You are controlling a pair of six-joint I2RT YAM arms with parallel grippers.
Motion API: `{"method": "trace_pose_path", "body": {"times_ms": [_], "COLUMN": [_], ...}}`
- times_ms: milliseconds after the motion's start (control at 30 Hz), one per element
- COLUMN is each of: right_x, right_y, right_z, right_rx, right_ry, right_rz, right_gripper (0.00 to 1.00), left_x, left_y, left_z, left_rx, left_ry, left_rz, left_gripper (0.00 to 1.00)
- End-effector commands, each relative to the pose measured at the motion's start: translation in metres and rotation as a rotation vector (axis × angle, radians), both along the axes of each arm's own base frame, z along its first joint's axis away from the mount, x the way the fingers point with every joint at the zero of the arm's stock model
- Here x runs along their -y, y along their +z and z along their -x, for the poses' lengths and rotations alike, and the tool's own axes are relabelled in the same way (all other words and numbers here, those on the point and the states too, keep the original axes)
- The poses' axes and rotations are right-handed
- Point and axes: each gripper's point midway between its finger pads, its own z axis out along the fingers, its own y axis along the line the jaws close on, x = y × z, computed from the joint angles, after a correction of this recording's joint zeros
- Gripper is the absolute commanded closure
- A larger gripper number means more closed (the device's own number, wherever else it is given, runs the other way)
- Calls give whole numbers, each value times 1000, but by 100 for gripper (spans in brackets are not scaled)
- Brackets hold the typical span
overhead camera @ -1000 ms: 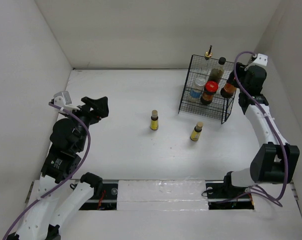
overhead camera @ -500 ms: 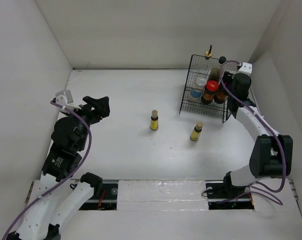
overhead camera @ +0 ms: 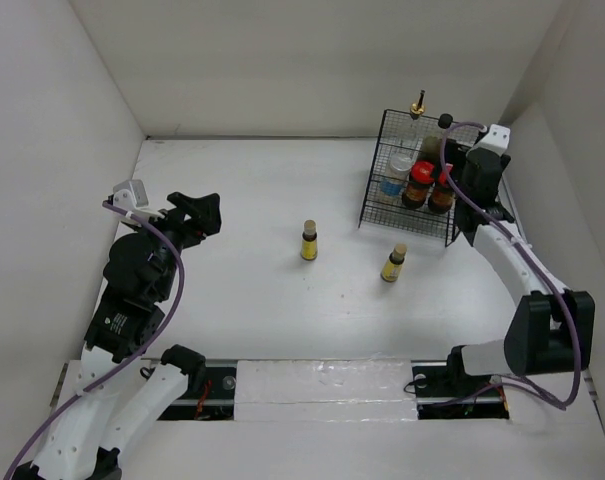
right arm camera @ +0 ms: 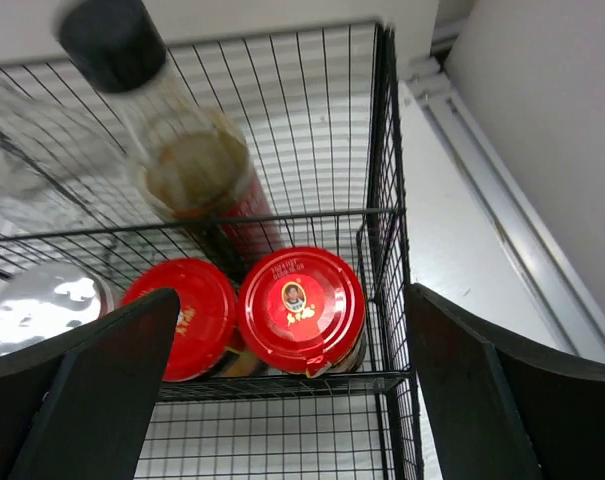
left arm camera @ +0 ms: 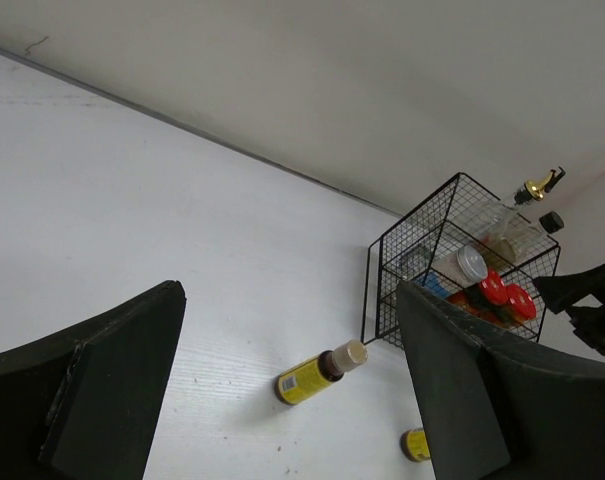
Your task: Organize the condiment bottles
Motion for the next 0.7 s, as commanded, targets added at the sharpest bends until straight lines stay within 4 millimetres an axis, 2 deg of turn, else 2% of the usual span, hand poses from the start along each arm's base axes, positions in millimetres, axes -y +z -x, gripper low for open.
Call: {"method": "trace_pose_path", "body": {"times_ms": [0,67,100,133,167,200,233,300,333,367,400,433,467,500,567,600,667], "right_x": [-5,-22,-46,-60,-77,-116,-138,-183,-221,-241,-258,-286,-299,-311,-332,-340,-350], "right_y": [78,102,109,115,109,113,105,85,81,67,56,46,29,21,3,-20,-31], "right_z": [8,19,23,29,30,38,43,53,68,74,82,99,103,110,121,119,118], "right_rx": [186,232,247,264,249,258,240,185,174,132,109,81,40,22,-22,-78,-108], "right_ry": [-5,56,141,195,259,412,496,650,758,815,871,968,1002,1040,1092,1102,1123], "right_rz": [-19,-21,-22,-30,-36,-55,-56,-52,-52,-44,-25,-18,-2,-3,4,13,15], "right_gripper": [0,1,8,17,36,56,83,98,100,97,88,75,40,28,12,11,10], "left_x": [1,1,1,1,1,1,1,0,0,0,0,1,1,1,2,2,2], "left_y": [11,11,11,11,11,11,11,14,14,14,14,12,12,12,9,9,9], "left_z": [-2,-2,-2,-2,-2,-2,-2,1,1,1,1,-2,-2,-2,-4,-4,-4], "left_rx": [40,40,40,40,40,40,40,50,50,50,50,42,42,42,33,33,33], "left_ry": [-4,-4,-4,-4,-4,-4,-4,-4,-4,-4,-4,-4,-4,-4,-4,-4,-4], "left_rz": [13,13,13,13,13,13,13,17,17,17,17,14,14,14,10,10,10], "left_gripper": [18,18,18,18,18,18,18,19,19,19,19,19,19,19,19,19,19]}}
